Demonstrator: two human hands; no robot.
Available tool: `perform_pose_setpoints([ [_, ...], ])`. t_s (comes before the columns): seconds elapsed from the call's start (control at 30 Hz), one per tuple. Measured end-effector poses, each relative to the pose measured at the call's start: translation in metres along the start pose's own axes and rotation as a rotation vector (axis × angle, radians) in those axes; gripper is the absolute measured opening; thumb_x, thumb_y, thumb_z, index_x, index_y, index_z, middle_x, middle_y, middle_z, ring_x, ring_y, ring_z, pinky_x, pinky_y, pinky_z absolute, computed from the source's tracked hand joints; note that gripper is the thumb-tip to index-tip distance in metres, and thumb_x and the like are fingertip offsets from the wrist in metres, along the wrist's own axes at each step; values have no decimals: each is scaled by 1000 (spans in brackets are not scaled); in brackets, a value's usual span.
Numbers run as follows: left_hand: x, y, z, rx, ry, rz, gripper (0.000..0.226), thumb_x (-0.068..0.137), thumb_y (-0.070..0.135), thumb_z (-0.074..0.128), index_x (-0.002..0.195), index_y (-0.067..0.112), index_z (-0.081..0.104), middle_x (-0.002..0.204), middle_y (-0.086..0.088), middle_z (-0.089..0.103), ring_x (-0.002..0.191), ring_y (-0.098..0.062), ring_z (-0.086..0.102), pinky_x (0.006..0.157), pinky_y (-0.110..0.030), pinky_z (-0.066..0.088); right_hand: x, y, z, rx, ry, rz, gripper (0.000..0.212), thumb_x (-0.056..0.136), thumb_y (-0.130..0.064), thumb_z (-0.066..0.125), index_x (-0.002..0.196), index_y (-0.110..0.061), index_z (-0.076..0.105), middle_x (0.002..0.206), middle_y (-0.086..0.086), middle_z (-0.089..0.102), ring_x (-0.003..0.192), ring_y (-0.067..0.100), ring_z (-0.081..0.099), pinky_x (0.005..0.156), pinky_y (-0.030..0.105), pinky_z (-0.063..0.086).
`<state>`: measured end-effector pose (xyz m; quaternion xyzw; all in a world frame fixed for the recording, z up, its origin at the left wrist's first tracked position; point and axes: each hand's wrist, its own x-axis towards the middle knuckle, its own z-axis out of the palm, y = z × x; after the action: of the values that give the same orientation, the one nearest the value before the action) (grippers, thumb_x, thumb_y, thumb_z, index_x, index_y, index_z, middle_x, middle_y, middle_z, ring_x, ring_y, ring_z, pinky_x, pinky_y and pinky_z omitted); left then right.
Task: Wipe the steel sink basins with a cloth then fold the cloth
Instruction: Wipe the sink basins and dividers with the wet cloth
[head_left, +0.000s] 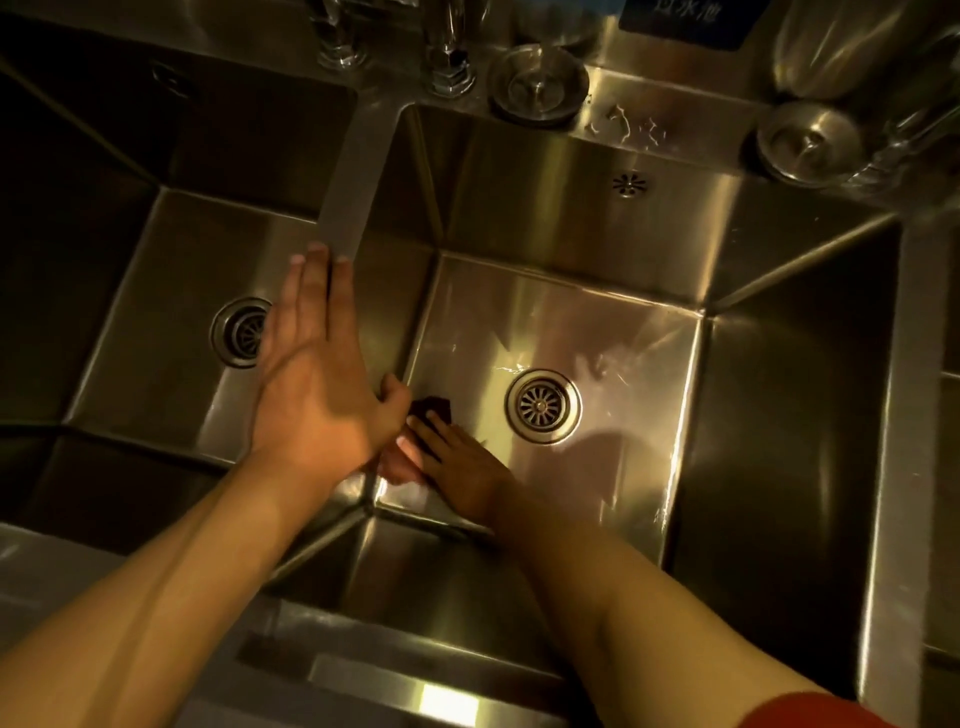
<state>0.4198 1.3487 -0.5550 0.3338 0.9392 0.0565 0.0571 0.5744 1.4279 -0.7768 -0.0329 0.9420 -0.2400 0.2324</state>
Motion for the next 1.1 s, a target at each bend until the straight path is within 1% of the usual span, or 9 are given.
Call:
perform_pose_setpoints([
  [0.1, 0, -1, 0, -23, 8, 18, 113, 76, 43, 72, 164, 15, 7, 173, -5, 3, 161, -20, -3, 128, -45, 12, 19, 14, -16, -7, 59, 85, 66, 109, -31, 38, 164, -24, 2, 171, 7, -8, 157, 33, -10, 128, 46, 5],
  [0.27, 0, 0, 1, -21, 27, 20, 112, 74, 47, 65, 164, 10, 11, 173, -11, 8, 161, -25, 2, 129, -41, 11, 16, 72, -60, 109, 263, 373, 68, 108, -37, 40, 164, -16, 7, 170, 15, -4, 157, 38, -3, 126, 45, 9],
  [0.47, 1, -1, 1, -12, 31, 21, 114, 72, 46, 70, 163, 10, 12, 171, -11, 10, 160, -28, 6, 128, -48, 19, -70, 145, -60, 179, 386, 748, 66, 109, -28, 39, 164, -18, 4, 170, 12, -9, 157, 33, -6, 126, 33, 8],
  [0.53, 0, -1, 0, -7, 31, 14, 113, 72, 47, 70, 163, 11, 13, 171, -11, 10, 160, -27, 5, 127, -49, 20, -101, 154, -52, 221, 403, 829, 67, 107, -25, 44, 164, -14, 11, 170, 16, -1, 157, 35, -1, 127, 39, 7],
  [0.63, 0, 1, -1, 15, 21, 4, 111, 76, 44, 72, 163, 11, 12, 171, -11, 9, 160, -26, 3, 127, -51, 22, -138, 150, -34, 135, 313, 944, 70, 106, -24, 41, 163, -9, 3, 168, 23, -2, 156, 41, 1, 126, 48, 7],
  [0.77, 1, 4, -5, 72, -27, 4, 110, 81, 45, 69, 164, 8, 7, 172, -14, 7, 160, -29, 2, 127, -51, 20, -174, 120, -3, 117, 263, 877, 76, 103, -23, 46, 162, -5, 2, 167, 26, -4, 155, 43, -2, 126, 50, 7],
  [0.9, 1, 4, -8, 60, -47, 15, 109, 81, 44, 68, 164, 7, 7, 172, -16, 6, 160, -30, 2, 127, -52, 18, -197, 98, 28, -22, -50, 744, 86, 105, -29, 48, 160, -16, -16, 167, 17, -23, 152, 44, -19, 127, 53, 9],
  [1.0, 1, 4, -9, 45, -59, 25, 109, 81, 43, 68, 164, 7, 7, 172, -15, 5, 160, -30, 2, 127, -52, 17, -192, 88, 29, -151, -236, 512, 79, 104, -18, 48, 163, -22, -4, 169, 14, -16, 154, 46, -12, 125, 55, 14],
  [1.1, 1, 3, -9, 25, -52, 27, 109, 81, 42, 69, 163, 6, 8, 172, -15, 6, 160, -30, 1, 126, -51, 17, -175, 76, 25, -242, -325, 210, 67, 102, -18, 51, 160, -23, 18, 169, 17, 6, 152, 49, 7, 121, 61, 20],
])
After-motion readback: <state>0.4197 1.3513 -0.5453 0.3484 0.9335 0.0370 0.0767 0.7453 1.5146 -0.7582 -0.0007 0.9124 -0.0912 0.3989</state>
